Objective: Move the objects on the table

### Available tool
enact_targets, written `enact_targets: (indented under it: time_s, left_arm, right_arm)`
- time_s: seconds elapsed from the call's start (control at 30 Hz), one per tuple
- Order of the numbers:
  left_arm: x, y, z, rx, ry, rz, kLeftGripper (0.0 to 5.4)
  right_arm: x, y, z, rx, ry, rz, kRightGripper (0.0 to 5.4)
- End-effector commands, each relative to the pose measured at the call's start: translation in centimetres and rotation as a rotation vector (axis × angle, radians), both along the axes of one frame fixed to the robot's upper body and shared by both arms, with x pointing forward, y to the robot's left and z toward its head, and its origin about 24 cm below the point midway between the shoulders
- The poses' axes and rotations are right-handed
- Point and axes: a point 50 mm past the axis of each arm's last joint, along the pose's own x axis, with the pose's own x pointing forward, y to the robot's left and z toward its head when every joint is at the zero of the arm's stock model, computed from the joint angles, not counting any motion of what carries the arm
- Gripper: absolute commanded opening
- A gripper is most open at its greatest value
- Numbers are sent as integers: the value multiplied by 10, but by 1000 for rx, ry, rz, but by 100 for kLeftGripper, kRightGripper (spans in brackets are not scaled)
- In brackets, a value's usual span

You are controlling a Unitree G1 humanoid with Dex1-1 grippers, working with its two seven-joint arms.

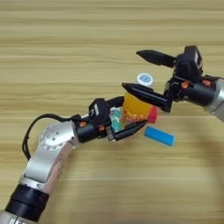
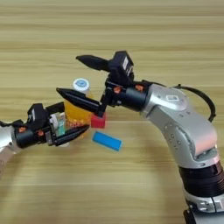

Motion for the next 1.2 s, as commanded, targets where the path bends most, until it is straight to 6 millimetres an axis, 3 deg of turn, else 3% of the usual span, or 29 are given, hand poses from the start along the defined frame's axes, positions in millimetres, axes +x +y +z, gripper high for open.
enact_targets:
  time_s: [0.03,0.47,0.73,1.2]
  left_arm:
    - [0,-2,0,-4,-3,-2,336]
    - [-9,-13,-31,-10,144,13,336]
    - [-24,-8,-41,8,197,-16,336]
    - [-31,0,-55,100,216,-19,336]
  right_arm:
    - [-1,-4,10,15,-18,3,540]
    - [1,-11,27,80,-50,-18,540]
    - [0,-9,27,86,-54,-23,540]
    - [-1,-9,26,80,-64,-25,540]
